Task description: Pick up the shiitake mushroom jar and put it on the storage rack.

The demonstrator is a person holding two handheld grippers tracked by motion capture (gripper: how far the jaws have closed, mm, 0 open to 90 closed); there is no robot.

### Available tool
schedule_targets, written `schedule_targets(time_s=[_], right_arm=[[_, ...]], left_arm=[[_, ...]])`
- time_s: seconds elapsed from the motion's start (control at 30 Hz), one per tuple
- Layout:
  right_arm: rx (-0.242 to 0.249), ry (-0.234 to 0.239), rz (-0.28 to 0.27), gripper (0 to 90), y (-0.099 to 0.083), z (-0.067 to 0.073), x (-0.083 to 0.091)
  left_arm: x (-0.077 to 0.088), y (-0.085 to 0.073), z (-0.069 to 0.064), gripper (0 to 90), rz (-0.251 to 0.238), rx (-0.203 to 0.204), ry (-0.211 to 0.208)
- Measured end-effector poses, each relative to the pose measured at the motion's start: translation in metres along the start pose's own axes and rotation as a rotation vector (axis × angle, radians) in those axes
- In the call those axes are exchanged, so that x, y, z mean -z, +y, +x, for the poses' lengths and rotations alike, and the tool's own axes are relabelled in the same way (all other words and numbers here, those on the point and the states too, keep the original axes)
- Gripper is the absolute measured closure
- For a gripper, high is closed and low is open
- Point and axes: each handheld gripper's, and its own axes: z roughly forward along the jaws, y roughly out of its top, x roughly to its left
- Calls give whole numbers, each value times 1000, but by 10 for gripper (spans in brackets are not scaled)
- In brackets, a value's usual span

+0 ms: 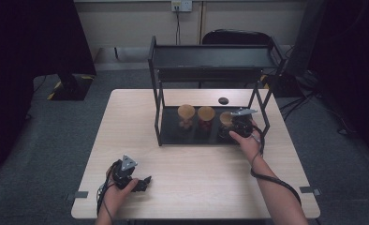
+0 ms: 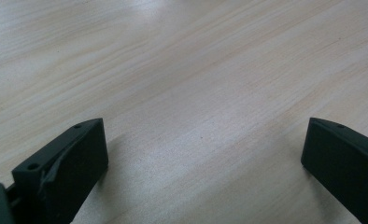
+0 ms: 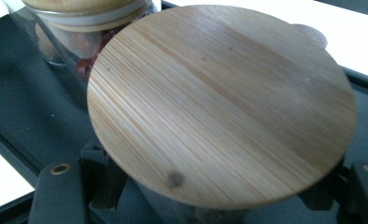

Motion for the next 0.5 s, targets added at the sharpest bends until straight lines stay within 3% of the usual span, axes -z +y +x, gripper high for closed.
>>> schedule_targets(time_s=[0.5], right_arm=[[12, -12, 5, 255, 2, 0, -4]], left_arm=[[0, 0, 0, 0, 0, 0, 0]])
